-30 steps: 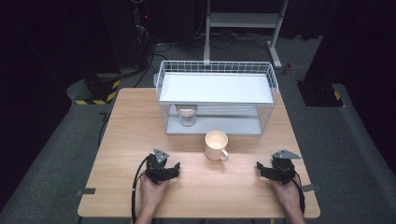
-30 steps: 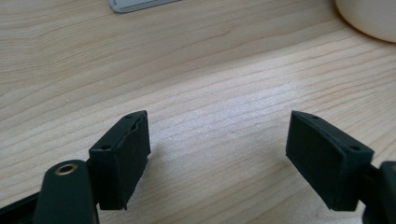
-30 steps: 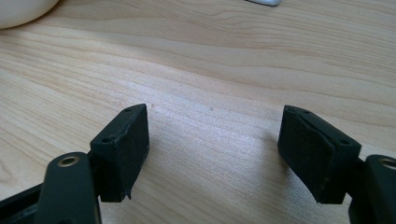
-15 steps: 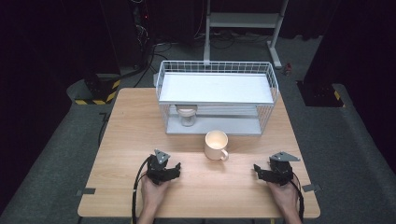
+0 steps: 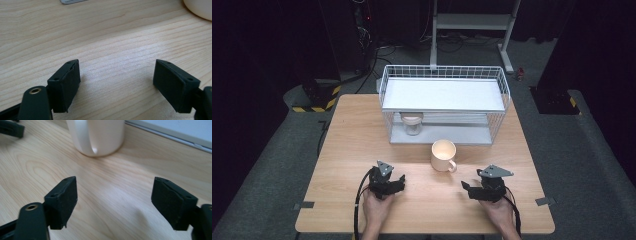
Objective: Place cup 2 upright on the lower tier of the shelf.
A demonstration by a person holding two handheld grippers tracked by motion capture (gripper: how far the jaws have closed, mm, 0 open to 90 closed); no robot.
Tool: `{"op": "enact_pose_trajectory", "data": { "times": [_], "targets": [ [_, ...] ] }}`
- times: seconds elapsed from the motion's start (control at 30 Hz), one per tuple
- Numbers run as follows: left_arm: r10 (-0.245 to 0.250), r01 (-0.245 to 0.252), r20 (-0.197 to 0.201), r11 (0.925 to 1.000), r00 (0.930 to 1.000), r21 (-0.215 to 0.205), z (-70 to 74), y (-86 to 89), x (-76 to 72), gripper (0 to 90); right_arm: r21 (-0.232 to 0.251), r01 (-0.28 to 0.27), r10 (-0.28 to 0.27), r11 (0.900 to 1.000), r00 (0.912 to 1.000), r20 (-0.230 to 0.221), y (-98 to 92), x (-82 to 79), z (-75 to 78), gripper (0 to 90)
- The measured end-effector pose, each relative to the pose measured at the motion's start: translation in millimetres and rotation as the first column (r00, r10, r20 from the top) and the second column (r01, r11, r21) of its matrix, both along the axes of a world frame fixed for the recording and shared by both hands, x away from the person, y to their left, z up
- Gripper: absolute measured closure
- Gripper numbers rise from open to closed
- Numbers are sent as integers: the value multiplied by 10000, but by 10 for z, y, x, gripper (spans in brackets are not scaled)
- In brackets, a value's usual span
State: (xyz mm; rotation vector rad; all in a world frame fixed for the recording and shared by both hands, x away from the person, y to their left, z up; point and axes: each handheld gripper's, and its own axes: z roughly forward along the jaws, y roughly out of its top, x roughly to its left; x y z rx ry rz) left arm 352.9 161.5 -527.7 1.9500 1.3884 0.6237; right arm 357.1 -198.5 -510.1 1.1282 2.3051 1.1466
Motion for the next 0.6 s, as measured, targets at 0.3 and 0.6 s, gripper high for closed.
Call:
{"op": "enact_pose_trajectory", "data": {
  "times": [0.3,0.6],
  "targets": [
    [0,0,-2,10000,10000,-2,0,0,0,222,408,-203,189,9990,9993,330,241,128,129,138],
    [-1,1,-3,10000,10000,-6,0,0,0,222,581,-407,375,9975,9978,545,438,301,249,116]
  ]
}}
